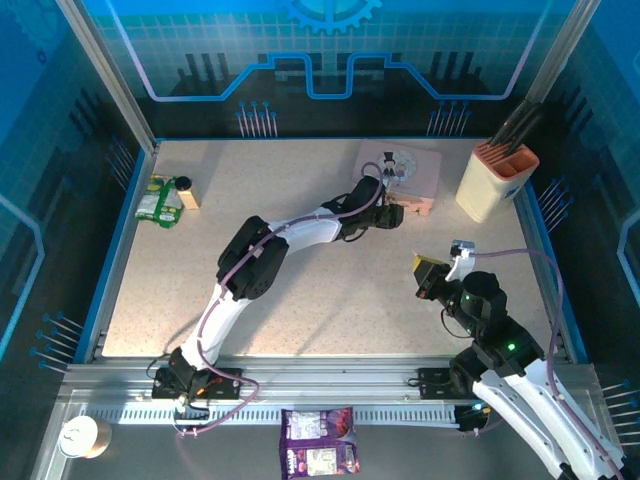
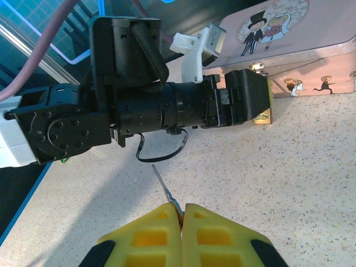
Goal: Unlock the padlock with the key
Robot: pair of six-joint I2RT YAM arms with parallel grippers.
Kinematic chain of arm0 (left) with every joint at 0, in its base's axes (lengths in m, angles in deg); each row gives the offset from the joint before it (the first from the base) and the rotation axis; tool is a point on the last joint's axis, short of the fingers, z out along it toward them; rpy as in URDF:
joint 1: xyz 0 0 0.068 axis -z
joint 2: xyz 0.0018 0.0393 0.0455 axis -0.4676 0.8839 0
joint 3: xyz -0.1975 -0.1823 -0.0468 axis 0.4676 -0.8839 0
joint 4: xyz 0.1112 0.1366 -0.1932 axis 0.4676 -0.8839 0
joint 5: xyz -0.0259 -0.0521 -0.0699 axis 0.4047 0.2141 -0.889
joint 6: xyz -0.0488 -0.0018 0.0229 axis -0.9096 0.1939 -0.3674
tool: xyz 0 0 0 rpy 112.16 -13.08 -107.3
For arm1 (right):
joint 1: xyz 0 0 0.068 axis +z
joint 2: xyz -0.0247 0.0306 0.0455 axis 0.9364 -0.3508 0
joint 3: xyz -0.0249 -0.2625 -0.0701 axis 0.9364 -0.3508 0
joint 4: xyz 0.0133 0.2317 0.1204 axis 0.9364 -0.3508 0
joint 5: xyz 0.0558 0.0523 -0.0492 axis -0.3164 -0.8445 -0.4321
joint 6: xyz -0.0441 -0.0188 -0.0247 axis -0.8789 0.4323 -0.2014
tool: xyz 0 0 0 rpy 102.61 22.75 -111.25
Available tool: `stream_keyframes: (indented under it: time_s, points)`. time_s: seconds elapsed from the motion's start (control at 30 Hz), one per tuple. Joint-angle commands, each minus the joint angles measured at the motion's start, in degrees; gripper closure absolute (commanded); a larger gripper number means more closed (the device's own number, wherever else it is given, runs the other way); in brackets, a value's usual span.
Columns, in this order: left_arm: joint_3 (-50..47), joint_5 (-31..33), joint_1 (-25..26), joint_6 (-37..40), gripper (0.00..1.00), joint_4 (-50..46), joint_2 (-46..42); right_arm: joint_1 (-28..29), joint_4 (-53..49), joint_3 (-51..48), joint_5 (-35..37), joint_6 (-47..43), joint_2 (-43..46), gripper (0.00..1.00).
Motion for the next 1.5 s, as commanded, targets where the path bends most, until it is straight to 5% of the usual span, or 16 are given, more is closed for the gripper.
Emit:
stream_keyframes:
  time_s: [0.0,0.27,0.63,1.47]
  points:
    - [4.53,3.57,0.56,1.55,0.32,-5.67,3.02,-0.65,-0.42,-0.61,0.82,0.22,0.98,1.0]
    - [13.05,5.03,1.3,1.46,0.32,-11.6,8.88,-1.74,-0.42,-1.06,-0.19,0.12,1.21,1.0]
    - [18.52,5.19,1.68,0.53,0.46,-15.95,12.16,-3.76,-1.96,-1.83,-1.78,0.77,3.25,1.0]
    - [2.78,7.96,1.9,-2.56,0.85,-6.84,2.18,-4.73,-2.96,-3.37,-3.86,2.89,3.76,1.0]
